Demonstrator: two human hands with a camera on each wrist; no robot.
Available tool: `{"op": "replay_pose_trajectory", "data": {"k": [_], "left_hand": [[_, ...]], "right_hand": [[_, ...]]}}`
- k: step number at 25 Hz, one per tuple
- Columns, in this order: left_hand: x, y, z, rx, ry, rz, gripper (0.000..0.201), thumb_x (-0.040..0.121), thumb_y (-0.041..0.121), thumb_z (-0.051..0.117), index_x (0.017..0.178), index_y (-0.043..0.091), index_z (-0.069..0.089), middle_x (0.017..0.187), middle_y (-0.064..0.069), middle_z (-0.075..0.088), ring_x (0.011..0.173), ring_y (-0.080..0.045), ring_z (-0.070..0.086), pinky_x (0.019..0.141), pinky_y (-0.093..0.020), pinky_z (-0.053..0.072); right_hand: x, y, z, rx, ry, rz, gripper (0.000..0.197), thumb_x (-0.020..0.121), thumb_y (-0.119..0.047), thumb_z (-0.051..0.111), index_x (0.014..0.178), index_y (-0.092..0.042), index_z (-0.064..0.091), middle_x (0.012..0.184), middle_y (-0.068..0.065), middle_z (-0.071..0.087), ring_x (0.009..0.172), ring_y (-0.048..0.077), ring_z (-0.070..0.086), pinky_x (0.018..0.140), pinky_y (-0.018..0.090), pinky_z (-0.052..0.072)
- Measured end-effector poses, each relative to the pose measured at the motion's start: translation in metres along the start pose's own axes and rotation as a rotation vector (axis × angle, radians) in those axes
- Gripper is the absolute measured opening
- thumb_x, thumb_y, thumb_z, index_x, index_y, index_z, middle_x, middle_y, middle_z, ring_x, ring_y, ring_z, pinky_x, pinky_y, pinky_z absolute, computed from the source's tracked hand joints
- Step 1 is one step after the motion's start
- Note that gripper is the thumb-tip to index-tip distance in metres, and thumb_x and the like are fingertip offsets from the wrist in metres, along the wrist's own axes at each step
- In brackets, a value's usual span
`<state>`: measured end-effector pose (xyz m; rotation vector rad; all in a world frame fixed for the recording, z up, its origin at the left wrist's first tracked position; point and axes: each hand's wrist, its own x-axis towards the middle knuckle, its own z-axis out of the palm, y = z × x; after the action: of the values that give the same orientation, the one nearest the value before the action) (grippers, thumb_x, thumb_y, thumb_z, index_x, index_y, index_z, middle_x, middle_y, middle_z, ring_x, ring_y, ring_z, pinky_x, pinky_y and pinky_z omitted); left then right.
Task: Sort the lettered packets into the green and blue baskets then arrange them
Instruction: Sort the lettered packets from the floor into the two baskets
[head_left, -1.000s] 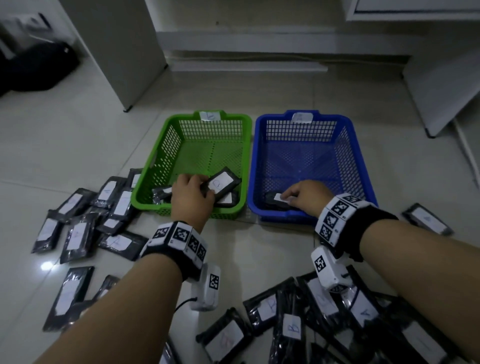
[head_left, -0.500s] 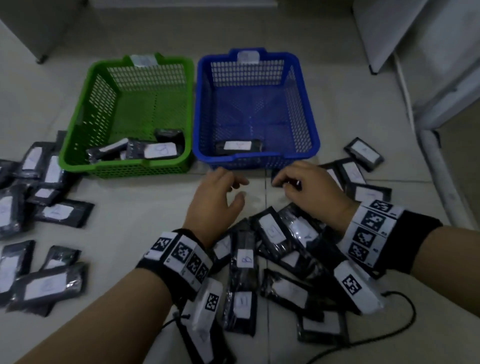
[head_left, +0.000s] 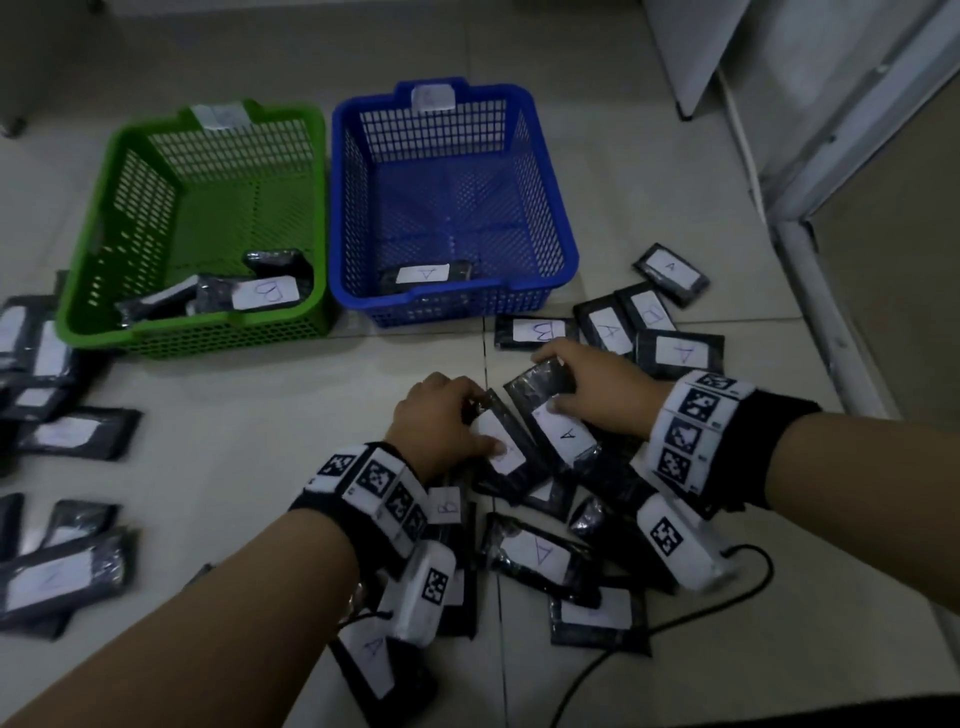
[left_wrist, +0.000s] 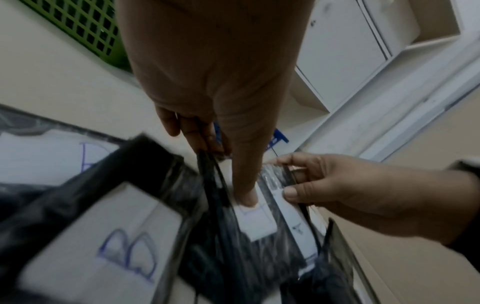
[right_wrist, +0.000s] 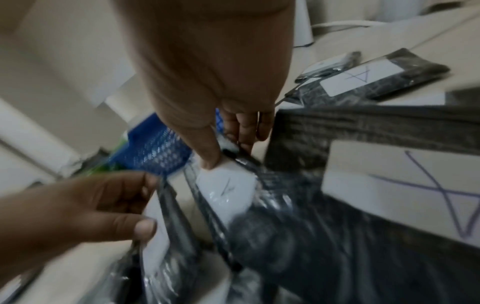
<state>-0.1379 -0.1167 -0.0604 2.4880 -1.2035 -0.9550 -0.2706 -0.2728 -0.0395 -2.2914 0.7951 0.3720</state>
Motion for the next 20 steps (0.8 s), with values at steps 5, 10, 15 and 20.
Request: {"op": "replay_pose_trajectory", "data": {"k": [5, 10, 15, 20], "left_hand": [[-0.008, -0.012, -0.038, -0.453, -0.016, 0.057, 0.018, 0.083, 0.025, 0.07, 0.095, 0.015, 0.062, 0.094, -0.004, 0.068, 0.093, -0.022, 0.066, 0.084, -0.038, 0.055], [-0.021, -0.031, -0.09, -0.864, 0.113, 0.067, 0.029, 0.087, 0.007, 0.062, 0.112, 0.014, 0.049, 0.086, -0.014, 0.064, 0.083, -0.026, 0.065, 0.076, -0.045, 0.056], [-0.016, -0.082, -0.128, -0.983, 0.578, 0.054, 0.031, 0.089, 0.003, 0.056, 0.099, 0.033, 0.051, 0.09, -0.016, 0.06, 0.085, -0.027, 0.06, 0.087, -0.05, 0.05], [-0.001, -0.123, -0.144, -0.813, 0.89, -0.105, 0.028, 0.083, 0.017, 0.064, 0.1, 0.036, 0.051, 0.091, -0.005, 0.066, 0.085, -0.024, 0.067, 0.082, -0.049, 0.055]], "right_hand": [[0.007, -0.011, -0.025, 0.338, 0.148, -0.028, 0.034, 0.085, -0.019, 0.067, 0.117, -0.019, 0.056, 0.108, -0.001, 0.063, 0.104, 0.018, 0.06, 0.091, 0.031, 0.047], [0.033, -0.059, -0.044, 0.769, 0.275, -0.114, 0.041, 0.08, -0.004, 0.066, 0.113, -0.023, 0.051, 0.102, 0.005, 0.061, 0.087, 0.023, 0.061, 0.076, 0.041, 0.053], [0.086, -0.109, -0.05, 1.068, 0.225, -0.11, 0.047, 0.086, 0.008, 0.054, 0.12, -0.024, 0.049, 0.109, 0.01, 0.057, 0.079, 0.02, 0.063, 0.066, 0.036, 0.061], [0.131, -0.119, -0.031, 0.776, 0.333, -0.006, 0.029, 0.084, 0.003, 0.06, 0.105, -0.017, 0.057, 0.113, 0.016, 0.061, 0.088, 0.028, 0.063, 0.073, 0.04, 0.058]]}}
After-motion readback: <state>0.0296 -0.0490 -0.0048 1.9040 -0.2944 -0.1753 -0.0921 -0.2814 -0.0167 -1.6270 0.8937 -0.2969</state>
